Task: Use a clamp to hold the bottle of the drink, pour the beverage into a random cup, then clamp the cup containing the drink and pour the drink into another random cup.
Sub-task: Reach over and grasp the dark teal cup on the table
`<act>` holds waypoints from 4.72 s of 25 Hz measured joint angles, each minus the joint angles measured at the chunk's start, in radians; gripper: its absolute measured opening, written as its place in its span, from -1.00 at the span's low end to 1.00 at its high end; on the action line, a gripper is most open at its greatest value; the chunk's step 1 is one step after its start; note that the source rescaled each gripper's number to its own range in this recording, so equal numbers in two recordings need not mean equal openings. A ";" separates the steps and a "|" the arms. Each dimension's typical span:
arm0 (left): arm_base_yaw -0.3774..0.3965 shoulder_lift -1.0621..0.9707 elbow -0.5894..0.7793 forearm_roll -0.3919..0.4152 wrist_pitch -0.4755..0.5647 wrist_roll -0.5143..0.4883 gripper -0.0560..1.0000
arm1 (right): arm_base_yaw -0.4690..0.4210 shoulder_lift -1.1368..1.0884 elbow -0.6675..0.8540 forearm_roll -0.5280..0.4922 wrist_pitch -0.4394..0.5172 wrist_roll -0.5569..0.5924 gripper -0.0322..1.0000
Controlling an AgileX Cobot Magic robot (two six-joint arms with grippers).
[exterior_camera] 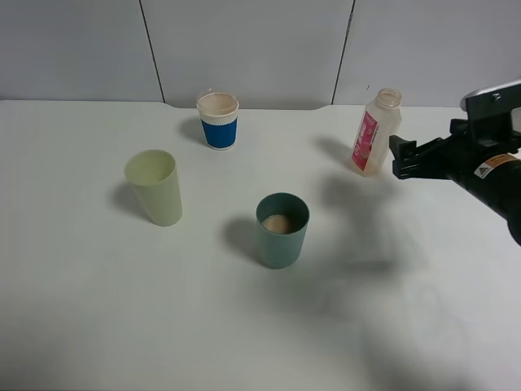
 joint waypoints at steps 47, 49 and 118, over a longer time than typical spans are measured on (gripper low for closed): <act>0.000 0.000 0.000 0.000 0.000 0.000 0.62 | 0.000 -1.296 -0.109 -0.095 1.532 0.202 0.99; 0.000 0.000 0.000 0.000 0.000 0.000 0.62 | 0.000 -1.332 -0.110 -0.099 1.529 0.200 0.99; 0.000 0.000 0.000 0.000 0.000 0.000 0.61 | 0.000 -1.739 -0.115 -0.098 2.073 0.269 1.00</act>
